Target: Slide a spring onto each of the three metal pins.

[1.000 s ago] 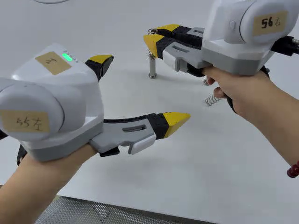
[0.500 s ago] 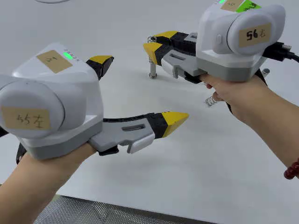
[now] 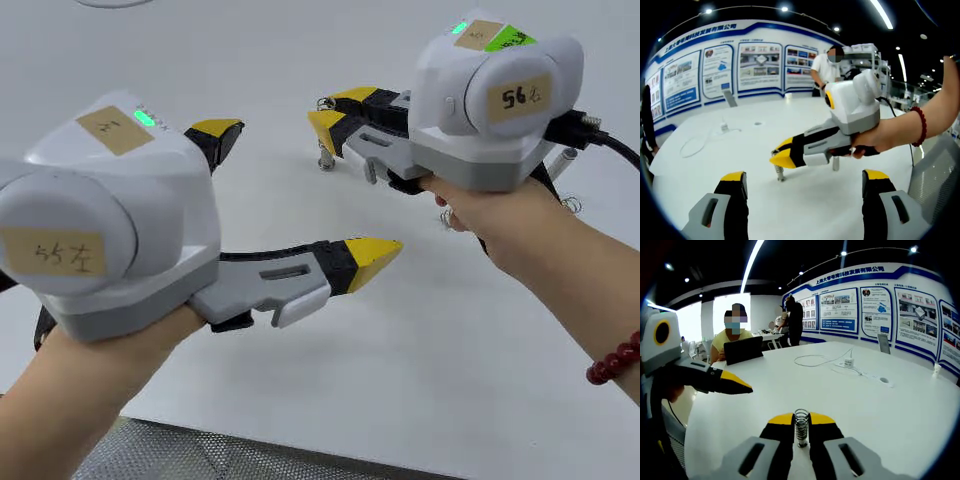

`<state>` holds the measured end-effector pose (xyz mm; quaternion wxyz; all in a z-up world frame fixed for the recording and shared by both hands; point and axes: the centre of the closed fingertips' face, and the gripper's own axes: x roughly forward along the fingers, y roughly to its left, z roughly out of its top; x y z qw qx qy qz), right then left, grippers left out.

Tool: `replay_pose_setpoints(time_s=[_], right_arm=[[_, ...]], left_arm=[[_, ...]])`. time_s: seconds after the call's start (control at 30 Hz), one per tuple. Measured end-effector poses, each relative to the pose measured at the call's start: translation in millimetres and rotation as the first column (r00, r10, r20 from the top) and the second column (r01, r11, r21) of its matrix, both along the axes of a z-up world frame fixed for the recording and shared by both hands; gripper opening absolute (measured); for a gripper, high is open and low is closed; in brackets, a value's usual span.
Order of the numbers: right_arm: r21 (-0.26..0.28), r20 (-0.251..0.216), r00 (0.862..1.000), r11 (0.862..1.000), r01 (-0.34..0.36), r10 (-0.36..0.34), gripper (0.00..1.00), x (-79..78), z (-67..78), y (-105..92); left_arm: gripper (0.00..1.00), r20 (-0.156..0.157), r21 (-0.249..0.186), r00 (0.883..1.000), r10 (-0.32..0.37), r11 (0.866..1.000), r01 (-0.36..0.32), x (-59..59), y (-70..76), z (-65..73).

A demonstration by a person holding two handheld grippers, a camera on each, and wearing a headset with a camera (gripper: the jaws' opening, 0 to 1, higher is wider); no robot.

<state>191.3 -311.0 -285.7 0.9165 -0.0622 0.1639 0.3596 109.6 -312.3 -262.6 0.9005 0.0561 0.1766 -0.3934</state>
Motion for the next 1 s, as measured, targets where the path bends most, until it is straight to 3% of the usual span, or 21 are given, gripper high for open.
replay_pose_setpoints(time_s=[0.63, 0.87, 1.0], right_arm=[[-0.043, -0.053, 0.999, 0.999, -0.012, 0.01, 0.12, -4.5, -25.0, 0.8], [-0.041, -0.055, 0.998, 0.999, -0.01, 0.008, 0.12, -4.2, -25.9, 0.9], [-0.051, -0.084, 0.996, 0.999, -0.009, 0.005, 0.12, -7.4, -31.2, 0.0]], left_arm=[[0.95, -0.004, -0.009, 1.0, 0.004, 1.0, -0.004, -0.1, 0.9, 0.9], [0.95, -0.001, -0.021, 1.0, 0.011, 1.0, -0.011, 1.2, 1.9, 3.2], [0.95, 0.003, -0.03, 1.0, 0.014, 0.999, -0.014, 1.8, 1.6, 4.9]])
